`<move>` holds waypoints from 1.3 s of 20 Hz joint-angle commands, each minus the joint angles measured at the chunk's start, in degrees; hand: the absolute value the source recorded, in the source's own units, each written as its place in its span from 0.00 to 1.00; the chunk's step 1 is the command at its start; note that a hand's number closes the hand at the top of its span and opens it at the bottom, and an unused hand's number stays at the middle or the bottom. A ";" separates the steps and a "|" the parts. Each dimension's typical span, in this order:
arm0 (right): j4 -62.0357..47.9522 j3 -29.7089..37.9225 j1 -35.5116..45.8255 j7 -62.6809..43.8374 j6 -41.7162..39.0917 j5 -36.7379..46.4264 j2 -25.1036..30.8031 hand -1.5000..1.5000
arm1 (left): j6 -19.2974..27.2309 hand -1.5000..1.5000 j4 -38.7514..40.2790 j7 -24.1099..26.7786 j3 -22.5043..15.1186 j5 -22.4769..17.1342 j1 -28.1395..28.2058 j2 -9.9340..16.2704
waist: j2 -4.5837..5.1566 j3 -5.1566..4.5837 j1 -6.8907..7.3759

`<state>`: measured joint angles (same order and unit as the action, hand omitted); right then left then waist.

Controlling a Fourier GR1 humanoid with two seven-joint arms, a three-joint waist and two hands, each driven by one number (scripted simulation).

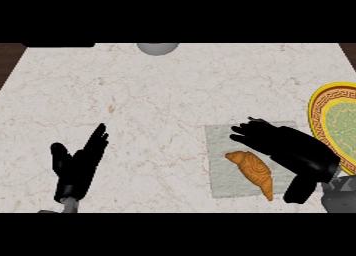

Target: Pick the croissant from the placemat and place it in the plate

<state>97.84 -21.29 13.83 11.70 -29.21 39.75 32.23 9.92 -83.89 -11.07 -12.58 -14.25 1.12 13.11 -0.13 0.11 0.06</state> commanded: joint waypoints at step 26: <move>-17.21 -2.80 0.46 10.21 8.62 27.62 -8.35 1.00 | -3.57 0.50 3.24 -1.09 4.81 5.64 -1.48 -5.83 | 0.20 -0.11 0.24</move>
<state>85.18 -23.23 11.73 18.02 -21.16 64.77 22.30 5.56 -82.53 -12.11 -7.39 -9.47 0.03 8.93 -0.18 -0.02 0.21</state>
